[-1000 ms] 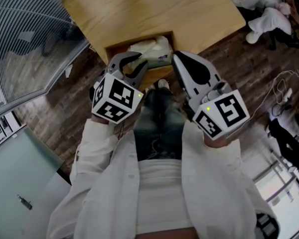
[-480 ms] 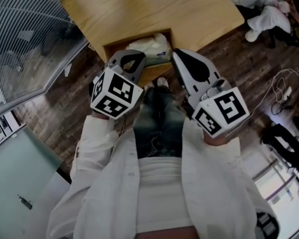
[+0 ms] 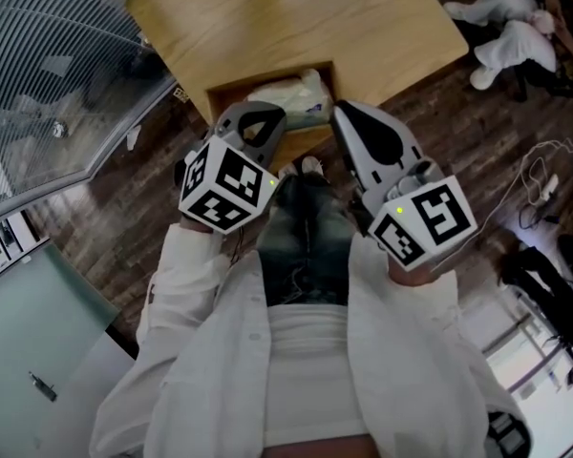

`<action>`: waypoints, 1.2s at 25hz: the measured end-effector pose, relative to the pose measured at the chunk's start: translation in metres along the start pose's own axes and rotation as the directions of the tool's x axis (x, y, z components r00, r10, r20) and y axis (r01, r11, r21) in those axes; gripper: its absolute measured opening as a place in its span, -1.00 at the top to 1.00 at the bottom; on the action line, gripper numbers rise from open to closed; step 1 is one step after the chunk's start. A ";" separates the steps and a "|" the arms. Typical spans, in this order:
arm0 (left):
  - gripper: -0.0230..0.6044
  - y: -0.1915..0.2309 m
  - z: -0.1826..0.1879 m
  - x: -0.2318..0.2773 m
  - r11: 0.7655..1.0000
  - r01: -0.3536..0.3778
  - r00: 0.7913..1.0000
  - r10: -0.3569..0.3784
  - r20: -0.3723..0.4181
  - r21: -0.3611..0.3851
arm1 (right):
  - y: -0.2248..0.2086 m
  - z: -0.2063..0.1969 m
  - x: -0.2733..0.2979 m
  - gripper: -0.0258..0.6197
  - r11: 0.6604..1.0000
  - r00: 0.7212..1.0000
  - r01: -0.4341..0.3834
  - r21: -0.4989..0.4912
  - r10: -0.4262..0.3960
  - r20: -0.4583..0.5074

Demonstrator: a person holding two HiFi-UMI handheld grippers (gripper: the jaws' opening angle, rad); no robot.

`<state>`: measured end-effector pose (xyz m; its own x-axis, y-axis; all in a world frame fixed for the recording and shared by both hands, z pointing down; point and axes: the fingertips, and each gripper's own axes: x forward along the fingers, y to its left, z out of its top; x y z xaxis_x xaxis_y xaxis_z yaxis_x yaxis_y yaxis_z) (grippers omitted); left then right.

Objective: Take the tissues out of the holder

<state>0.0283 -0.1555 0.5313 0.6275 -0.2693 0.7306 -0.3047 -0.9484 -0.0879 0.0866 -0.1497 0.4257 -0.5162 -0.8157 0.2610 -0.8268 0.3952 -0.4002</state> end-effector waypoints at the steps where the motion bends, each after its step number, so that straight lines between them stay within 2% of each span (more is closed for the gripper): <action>1: 0.90 0.001 0.002 -0.001 1.000 -0.004 1.000 0.004 0.006 0.001 | 0.001 0.001 0.000 0.88 1.000 1.000 -0.001 -0.002 0.001 0.001; 10: 0.90 0.020 0.020 -0.033 0.997 -0.075 0.992 0.078 0.098 -0.035 | 0.021 0.025 0.010 0.88 0.996 0.999 -0.036 -0.079 0.038 0.029; 17: 0.90 0.032 0.044 -0.067 0.991 -0.111 0.973 0.123 0.194 -0.068 | 0.037 0.054 0.012 0.88 0.986 0.997 -0.046 -0.161 0.056 0.056; 21: 0.90 0.046 0.072 -0.089 0.988 -0.118 0.945 0.144 0.292 -0.103 | 0.040 0.079 0.018 0.88 0.976 0.993 -0.058 -0.211 0.079 0.093; 26: 0.90 0.057 0.099 -0.114 0.981 -0.153 0.907 0.186 0.378 -0.115 | 0.042 0.111 0.016 0.88 0.963 0.984 -0.054 -0.263 0.096 0.152; 30: 0.90 0.070 0.120 -0.138 0.972 -0.165 0.851 0.227 0.474 -0.169 | 0.050 0.137 0.019 0.88 0.947 0.973 -0.054 -0.316 0.121 0.198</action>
<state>0.0062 -0.2051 0.3431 0.8043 -0.5236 0.2811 -0.5205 -0.8489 -0.0920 0.0664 -0.2034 0.2902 -0.5581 -0.8292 0.0317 -0.8261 0.5516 -0.1155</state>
